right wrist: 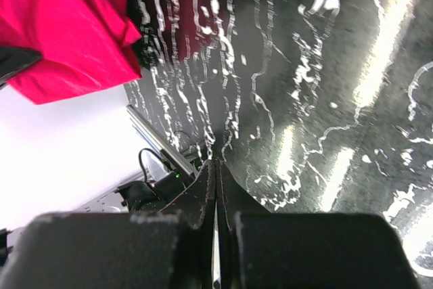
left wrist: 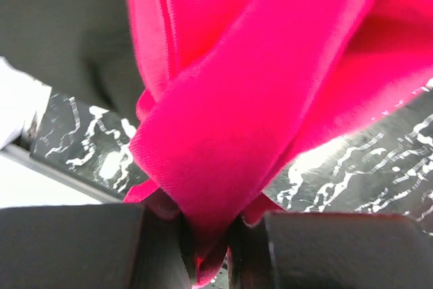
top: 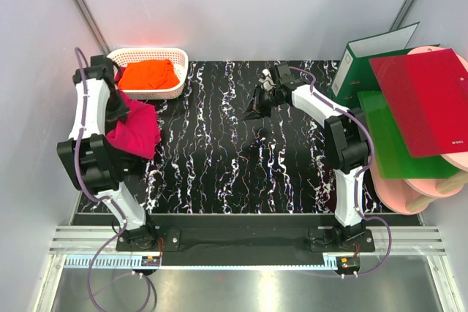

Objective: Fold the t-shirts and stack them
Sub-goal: Put the neatly folded tshirt into the corner of the board with the left arm

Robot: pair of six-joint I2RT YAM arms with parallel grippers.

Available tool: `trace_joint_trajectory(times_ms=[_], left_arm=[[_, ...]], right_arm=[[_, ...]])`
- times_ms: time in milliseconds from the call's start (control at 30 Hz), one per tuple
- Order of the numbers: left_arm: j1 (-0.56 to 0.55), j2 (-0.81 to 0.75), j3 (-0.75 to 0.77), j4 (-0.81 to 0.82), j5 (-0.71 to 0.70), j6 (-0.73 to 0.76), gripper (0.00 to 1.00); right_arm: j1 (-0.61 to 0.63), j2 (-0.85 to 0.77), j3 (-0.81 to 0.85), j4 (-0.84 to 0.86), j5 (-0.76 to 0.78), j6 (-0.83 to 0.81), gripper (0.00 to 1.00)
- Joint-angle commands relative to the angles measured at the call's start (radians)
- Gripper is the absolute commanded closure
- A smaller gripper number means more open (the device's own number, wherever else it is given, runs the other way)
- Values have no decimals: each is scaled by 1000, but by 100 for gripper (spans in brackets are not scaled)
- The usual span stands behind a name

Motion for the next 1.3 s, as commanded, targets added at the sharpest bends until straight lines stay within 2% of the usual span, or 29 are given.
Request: trace_joint_trajectory(times_ms=[0, 200, 467, 733, 1033, 1267], left_arm=[[81, -9, 17, -7, -49, 23, 100], [192, 9, 45, 12, 16, 0, 100], [249, 77, 118, 3, -19, 1, 100], [304, 110, 99, 12, -98, -3, 100], [381, 143, 132, 28, -85, -22, 100], [393, 215, 186, 29, -48, -22, 100]], right_arm=[[-2, 20, 84, -40, -46, -42, 98], [-2, 48, 113, -73, -60, -56, 98], [-2, 69, 115, -85, -78, -66, 98], [-2, 91, 128, -94, -89, -70, 98], [-2, 112, 131, -99, -101, -59, 98], [-2, 115, 128, -99, -106, -56, 98]])
